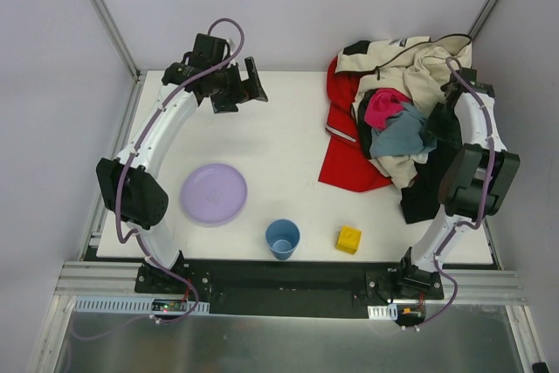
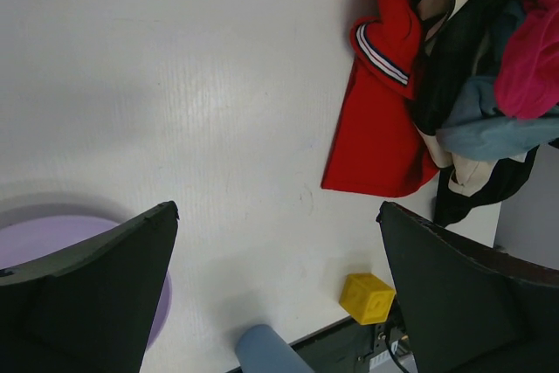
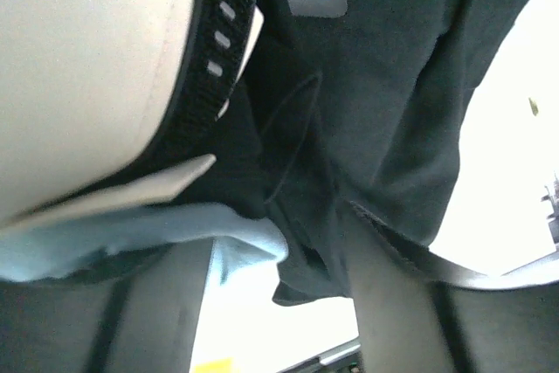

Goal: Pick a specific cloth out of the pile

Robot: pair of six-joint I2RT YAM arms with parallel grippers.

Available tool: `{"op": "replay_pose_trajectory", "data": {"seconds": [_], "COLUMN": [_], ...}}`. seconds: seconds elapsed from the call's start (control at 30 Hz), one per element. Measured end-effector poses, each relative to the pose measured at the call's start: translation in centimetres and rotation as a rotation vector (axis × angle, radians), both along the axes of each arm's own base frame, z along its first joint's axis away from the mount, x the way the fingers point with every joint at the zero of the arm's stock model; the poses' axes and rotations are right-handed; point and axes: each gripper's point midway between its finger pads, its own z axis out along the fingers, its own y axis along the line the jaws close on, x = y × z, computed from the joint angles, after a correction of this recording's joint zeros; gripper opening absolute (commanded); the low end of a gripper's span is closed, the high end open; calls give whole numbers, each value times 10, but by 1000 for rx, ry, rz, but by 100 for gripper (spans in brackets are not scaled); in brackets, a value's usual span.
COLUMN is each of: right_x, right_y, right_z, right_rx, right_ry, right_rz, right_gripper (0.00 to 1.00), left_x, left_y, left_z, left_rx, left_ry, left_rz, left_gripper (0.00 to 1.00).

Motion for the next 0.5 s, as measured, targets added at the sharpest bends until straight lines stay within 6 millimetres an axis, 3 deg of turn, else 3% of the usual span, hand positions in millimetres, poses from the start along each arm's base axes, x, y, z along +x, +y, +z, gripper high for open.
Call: {"op": "replay_pose_trajectory", "data": {"seconds": [0.1, 0.3, 0.5], "right_x": [0, 6, 9], "right_y": [2, 14, 51], "right_z": [21, 82, 130], "right_rx": [1, -14, -17], "right_ry": [-54, -226, -348], "right_rz": [17, 57, 174], "right_gripper": [98, 96, 96], "left_x": [-3, -6, -8], "left_y": [-2, -3, -4], "left_z": [-3, -9, -14], "left_rx": [-5, -8, -9], "left_ry": [12, 34, 47], "left_rz": [-8, -16, -20], "left_gripper": [99, 99, 99]}}
